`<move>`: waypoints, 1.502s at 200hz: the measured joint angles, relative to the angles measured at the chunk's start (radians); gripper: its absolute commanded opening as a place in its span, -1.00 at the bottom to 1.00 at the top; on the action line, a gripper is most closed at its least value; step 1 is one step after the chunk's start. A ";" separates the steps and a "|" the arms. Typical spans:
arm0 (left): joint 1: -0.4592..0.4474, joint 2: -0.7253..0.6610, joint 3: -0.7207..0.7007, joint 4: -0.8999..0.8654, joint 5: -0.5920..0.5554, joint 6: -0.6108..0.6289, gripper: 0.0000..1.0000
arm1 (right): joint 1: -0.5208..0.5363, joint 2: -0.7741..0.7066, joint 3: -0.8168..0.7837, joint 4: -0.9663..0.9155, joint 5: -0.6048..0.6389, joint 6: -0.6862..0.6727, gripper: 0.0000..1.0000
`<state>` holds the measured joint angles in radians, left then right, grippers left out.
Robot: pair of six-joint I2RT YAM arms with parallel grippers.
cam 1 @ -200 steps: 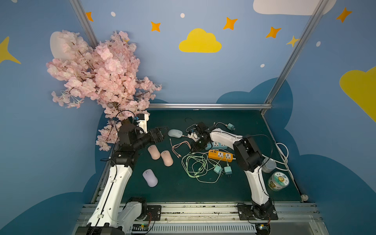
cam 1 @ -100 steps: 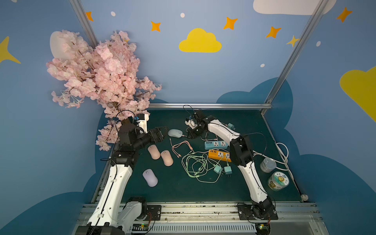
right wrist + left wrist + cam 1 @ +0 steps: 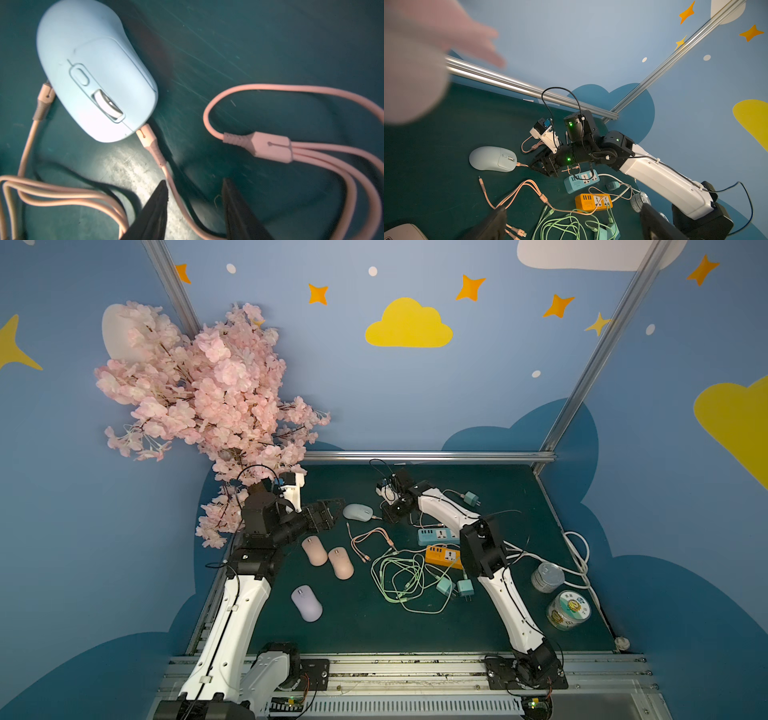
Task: Unplug the wireless mouse
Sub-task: Pick up the mouse from the center of the board.
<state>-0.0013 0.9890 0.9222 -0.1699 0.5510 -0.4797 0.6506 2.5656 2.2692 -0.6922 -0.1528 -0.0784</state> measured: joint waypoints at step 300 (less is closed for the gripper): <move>-0.237 0.063 -0.195 0.322 0.082 0.063 0.86 | -0.069 -0.629 -0.554 0.177 -0.256 0.127 -1.00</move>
<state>-0.2386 1.0523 0.7277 0.1516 0.6331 -0.4171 0.5819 1.9369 1.7157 -0.5156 -0.4091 0.0490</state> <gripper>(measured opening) 0.929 0.048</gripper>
